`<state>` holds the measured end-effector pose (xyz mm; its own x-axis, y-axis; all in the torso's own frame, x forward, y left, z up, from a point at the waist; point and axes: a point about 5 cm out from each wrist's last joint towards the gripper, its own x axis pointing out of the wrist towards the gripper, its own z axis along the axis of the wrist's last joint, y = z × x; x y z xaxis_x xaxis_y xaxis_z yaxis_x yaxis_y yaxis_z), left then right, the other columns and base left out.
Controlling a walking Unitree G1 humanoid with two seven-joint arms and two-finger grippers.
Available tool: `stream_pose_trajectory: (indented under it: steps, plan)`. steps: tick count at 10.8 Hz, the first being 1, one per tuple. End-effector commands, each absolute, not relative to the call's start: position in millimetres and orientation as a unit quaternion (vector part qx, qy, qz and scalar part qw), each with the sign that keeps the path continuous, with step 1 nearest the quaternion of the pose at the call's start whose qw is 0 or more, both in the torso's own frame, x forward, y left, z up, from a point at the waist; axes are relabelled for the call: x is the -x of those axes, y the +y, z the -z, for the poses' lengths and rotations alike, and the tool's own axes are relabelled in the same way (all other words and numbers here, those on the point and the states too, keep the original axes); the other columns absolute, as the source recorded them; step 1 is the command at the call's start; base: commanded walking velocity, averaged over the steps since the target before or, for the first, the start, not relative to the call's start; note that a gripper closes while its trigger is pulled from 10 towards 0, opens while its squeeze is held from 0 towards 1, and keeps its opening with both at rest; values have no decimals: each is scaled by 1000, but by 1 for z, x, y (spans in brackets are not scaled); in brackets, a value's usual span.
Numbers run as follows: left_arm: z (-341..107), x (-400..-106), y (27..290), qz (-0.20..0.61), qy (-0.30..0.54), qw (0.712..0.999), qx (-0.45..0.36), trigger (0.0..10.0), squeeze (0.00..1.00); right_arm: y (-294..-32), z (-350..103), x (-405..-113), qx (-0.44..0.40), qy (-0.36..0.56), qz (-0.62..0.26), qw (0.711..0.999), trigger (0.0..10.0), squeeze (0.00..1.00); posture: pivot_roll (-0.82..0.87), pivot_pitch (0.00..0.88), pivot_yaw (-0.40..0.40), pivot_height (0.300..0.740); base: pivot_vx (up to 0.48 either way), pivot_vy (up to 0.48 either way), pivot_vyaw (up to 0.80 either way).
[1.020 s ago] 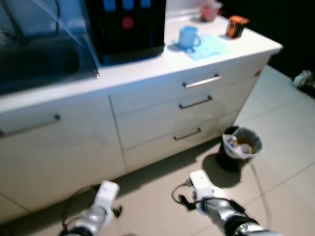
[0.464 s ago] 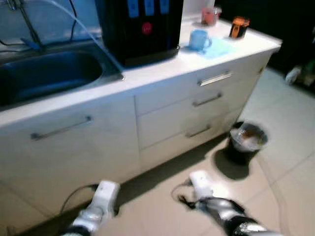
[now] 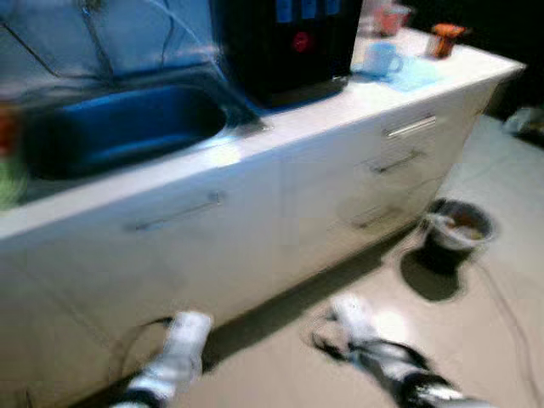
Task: Kitchen organization
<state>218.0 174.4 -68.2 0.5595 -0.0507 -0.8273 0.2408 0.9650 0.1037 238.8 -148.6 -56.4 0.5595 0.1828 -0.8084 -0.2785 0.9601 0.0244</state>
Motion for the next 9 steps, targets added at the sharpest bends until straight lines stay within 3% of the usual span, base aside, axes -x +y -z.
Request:
stream_pose_trajectory:
  steps: [1, 4, 9]
  plan:
    - [66, -221, 183, 77, 458, 878, -116, 10000, 0, -139, 53, -243, 46, 443, -138, 885, 10000, 0, 63, 0, 14, 740, 0, 0, 0]
    - [65, -221, 183, 75, 454, 879, -122, 10000, 0, -139, 52, -245, 53, 438, -144, 886, 10000, 0, 62, 0, 14, 740, 0, 0, 0]
    - [65, -222, 182, 76, 453, 879, -126, 10000, 0, -138, 51, -247, 57, 436, -146, 886, 10000, 0, 64, 0, 13, 740, 0, 0, 800]
